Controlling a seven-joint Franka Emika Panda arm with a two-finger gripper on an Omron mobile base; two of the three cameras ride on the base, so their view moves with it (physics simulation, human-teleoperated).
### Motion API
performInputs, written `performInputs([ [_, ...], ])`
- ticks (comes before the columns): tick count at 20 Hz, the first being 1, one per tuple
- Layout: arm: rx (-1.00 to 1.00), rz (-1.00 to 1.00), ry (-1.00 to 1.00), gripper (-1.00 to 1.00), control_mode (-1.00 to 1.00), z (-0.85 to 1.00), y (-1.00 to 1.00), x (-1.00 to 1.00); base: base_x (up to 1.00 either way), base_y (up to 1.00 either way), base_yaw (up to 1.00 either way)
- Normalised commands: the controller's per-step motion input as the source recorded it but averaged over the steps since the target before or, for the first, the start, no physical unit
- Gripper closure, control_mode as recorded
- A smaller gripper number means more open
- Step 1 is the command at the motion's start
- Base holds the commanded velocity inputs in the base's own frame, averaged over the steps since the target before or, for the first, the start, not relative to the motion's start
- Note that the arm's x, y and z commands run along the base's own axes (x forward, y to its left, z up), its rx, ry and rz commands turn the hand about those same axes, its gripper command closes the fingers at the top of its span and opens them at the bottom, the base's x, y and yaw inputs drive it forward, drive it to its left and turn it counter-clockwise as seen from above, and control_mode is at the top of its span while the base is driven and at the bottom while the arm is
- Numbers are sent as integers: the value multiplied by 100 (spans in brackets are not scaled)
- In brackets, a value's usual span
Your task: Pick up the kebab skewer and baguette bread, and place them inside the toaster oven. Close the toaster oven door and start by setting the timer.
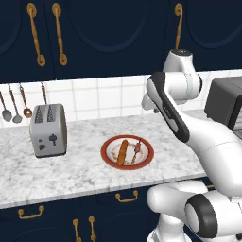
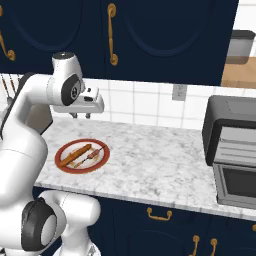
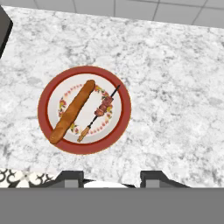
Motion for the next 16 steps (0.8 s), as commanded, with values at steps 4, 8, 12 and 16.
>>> performInputs([
  [4, 0, 0, 0, -100, 100, 0, 0, 0, 0, 0, 0],
  [8, 0, 0, 0, -100, 100, 0, 0, 0, 0, 0, 0],
  [12, 0, 0, 0, -100, 100, 0, 0, 0, 1, -6, 0],
  [16, 0, 0, 0, -100, 100, 0, 0, 0, 0, -70, 3],
])
